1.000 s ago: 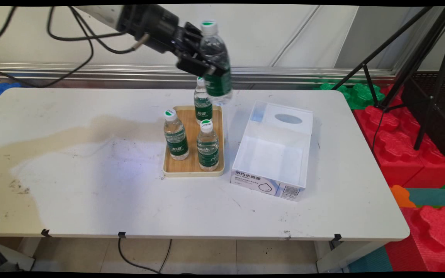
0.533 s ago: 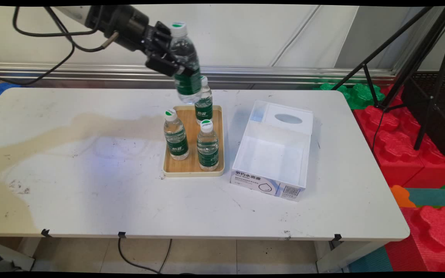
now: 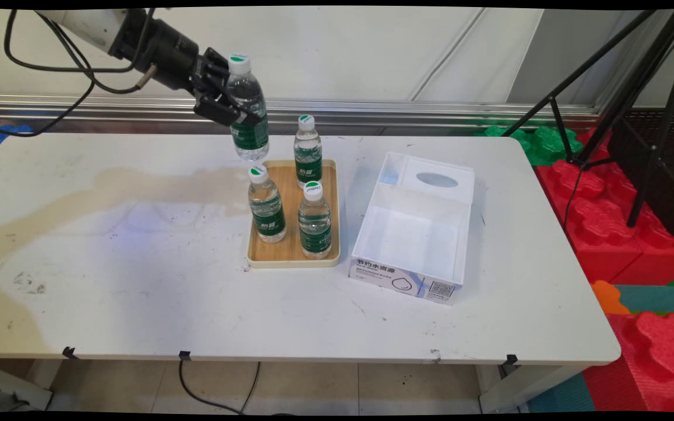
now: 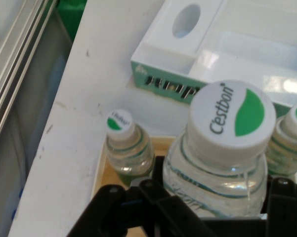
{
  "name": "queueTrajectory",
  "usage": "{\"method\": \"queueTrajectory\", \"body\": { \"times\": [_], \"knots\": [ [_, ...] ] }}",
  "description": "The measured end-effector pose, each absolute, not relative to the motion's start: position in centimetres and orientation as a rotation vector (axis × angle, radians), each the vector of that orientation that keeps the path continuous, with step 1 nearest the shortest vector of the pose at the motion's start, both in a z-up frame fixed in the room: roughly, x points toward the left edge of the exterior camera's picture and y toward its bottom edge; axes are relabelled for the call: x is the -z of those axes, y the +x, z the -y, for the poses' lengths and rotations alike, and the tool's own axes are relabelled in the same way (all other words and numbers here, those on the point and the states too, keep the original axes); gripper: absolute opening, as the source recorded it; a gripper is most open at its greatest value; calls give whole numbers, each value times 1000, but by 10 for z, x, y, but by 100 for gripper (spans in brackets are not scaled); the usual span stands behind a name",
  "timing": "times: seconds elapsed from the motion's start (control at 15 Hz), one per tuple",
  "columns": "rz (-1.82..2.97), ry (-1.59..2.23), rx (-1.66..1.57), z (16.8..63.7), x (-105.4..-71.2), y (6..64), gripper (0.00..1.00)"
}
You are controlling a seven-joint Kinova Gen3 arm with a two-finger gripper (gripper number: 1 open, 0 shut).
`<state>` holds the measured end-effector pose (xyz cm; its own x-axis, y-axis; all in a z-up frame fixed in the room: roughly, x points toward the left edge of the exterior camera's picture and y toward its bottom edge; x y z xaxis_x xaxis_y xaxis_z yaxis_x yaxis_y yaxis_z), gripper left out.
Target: Place the picked object on the tray
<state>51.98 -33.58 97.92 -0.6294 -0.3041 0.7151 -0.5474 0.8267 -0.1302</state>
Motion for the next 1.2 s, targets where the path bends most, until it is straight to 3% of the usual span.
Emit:
{"method": "queueTrajectory", "body": {
  "times": [1.2],
  "knots": [
    [2267,778,-365,391,-839,535,0]
  ]
}}
